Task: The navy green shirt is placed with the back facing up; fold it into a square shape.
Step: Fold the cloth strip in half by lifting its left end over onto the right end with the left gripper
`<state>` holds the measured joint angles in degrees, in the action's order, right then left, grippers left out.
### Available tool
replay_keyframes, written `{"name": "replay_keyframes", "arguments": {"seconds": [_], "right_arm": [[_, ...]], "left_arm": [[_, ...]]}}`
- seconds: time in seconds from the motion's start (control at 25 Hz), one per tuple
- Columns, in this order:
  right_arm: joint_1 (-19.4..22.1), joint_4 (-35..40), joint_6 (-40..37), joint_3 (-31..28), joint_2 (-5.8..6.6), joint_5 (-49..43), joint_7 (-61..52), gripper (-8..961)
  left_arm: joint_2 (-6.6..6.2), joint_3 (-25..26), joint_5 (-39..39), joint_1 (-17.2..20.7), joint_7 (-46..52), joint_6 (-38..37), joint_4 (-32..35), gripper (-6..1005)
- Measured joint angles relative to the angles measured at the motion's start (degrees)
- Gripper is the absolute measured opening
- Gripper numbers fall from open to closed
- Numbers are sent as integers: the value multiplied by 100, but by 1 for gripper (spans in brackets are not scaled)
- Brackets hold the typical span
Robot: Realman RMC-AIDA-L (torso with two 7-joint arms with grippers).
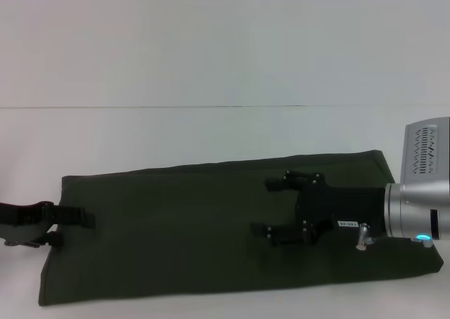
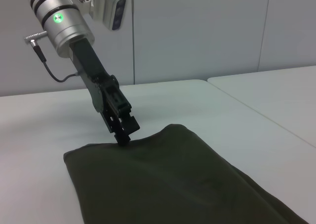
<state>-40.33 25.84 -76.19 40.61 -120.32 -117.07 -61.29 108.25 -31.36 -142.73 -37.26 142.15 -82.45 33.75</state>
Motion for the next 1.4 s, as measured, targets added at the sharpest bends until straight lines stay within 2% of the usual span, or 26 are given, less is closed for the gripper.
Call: {"name": "replay_keyframes", "arguments": {"seconds": [0.4, 0.56, 0.64, 0.84, 1.4], "right_arm": [[-1, 0, 0, -1, 0, 0, 1, 928], [-1, 0, -8, 0, 0, 0, 2, 928], [1, 0, -13, -1, 0, 0, 3, 928], [20, 0, -10, 0, 0, 0, 3, 928], [22, -17, -6, -1, 0, 0, -2, 927]], "left_arm": [[16, -12, -67, 34, 75, 183, 47, 896], [-41, -5, -91, 35, 129, 144, 84, 896], [-119, -7, -118, 31, 226, 71, 124, 896], [-176, -19, -343, -29, 326, 38, 148, 895], [-95, -36, -556, -90, 287, 107, 124, 894]]}}
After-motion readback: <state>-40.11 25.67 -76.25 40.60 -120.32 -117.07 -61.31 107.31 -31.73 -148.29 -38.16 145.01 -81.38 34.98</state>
